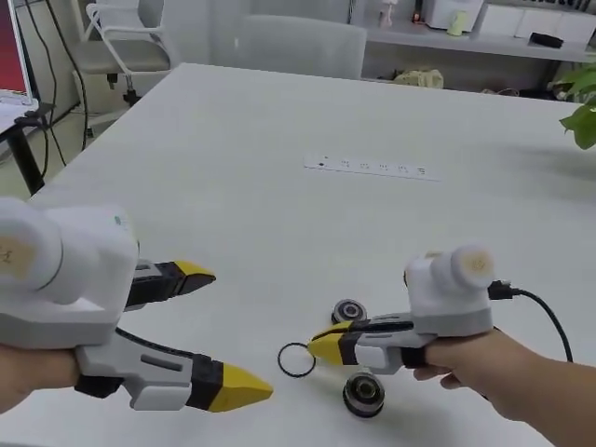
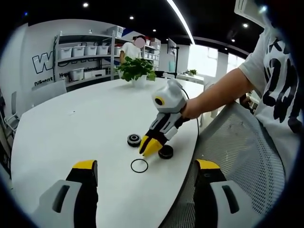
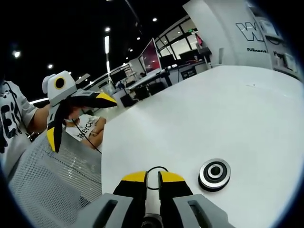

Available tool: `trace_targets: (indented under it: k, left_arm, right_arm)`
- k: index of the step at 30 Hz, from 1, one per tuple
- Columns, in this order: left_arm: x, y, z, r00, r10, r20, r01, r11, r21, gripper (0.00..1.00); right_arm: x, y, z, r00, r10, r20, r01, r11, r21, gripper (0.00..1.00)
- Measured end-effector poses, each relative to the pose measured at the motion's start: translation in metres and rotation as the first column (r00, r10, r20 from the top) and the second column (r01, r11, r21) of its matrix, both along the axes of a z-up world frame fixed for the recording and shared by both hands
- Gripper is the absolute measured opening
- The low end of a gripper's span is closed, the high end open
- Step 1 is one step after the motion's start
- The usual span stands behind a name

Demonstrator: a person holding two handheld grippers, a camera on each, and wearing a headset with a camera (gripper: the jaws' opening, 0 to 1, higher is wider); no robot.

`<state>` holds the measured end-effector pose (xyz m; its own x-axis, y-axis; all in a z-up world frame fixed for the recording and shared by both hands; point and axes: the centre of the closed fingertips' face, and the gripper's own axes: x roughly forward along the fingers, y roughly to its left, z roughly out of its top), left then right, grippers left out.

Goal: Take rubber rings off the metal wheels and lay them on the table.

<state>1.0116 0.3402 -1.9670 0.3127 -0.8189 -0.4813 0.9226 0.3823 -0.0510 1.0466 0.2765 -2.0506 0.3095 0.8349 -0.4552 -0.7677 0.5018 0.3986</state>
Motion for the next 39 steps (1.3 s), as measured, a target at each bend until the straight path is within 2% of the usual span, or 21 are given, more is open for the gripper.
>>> trace_targets:
  k: [6,24,39]
  left_arm:
    - [0.001,-0.001,-0.001,1.0,-0.005,-0.002,0.005,1.0,0.007,0.81]
    - [0.002,-0.018,-0.003,0.999,-0.048,-0.009,0.048,0.999,0.021,0.8]
    - [0.006,-0.029,-0.003,0.997,-0.076,-0.01,0.076,0.997,0.03,0.8]
  right_arm:
    - [-0.002,-0.003,0.006,1.0,0.0,0.005,0.0,1.0,0.012,0.08]
    - [-0.012,-0.02,0.022,0.999,0.008,0.038,-0.01,0.999,0.037,0.12]
    - [-0.016,-0.038,0.028,0.998,-0.015,0.058,0.012,0.999,0.049,0.14]
